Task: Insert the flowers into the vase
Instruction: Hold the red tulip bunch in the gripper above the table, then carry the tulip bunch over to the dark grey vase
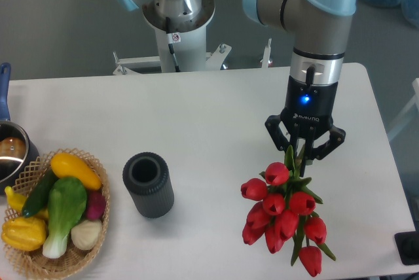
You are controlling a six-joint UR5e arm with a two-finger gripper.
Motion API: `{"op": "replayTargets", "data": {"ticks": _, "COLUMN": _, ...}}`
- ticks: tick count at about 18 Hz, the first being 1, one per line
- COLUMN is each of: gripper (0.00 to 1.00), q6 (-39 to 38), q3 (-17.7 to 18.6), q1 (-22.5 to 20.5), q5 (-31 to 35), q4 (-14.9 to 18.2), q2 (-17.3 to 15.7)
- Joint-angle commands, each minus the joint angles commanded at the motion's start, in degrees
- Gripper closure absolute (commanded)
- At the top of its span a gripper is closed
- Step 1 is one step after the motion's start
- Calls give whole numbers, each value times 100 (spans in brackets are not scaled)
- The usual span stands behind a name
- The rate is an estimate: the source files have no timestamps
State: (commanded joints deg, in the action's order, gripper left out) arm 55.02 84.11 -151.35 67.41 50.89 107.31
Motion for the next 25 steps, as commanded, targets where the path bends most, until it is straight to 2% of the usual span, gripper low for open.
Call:
{"op": "replayTargets", "data": {"ticks": 5, "gripper": 93, "q6": -9, "q3": 0, "q1": 193, "q5": -438, "q4": -246, "q2": 62}}
{"op": "replayTargets", "data": {"ticks": 13, "gripper": 93, "q6": 8, "q3": 263, "q1": 308, "q5": -2406, "q4": -281, "q2": 62}}
{"op": "replayTargets", "data": {"ticks": 22, "gripper": 92, "q6": 562, "q3": 465, "q1": 510, "q5": -3567, "q4": -290, "q2": 35}}
{"op": "replayTargets", "data": {"ticks": 25, "gripper": 92, "q6": 562, "q3": 579, "q1": 501, "q5": -4620, "q4": -299, "q2": 53}}
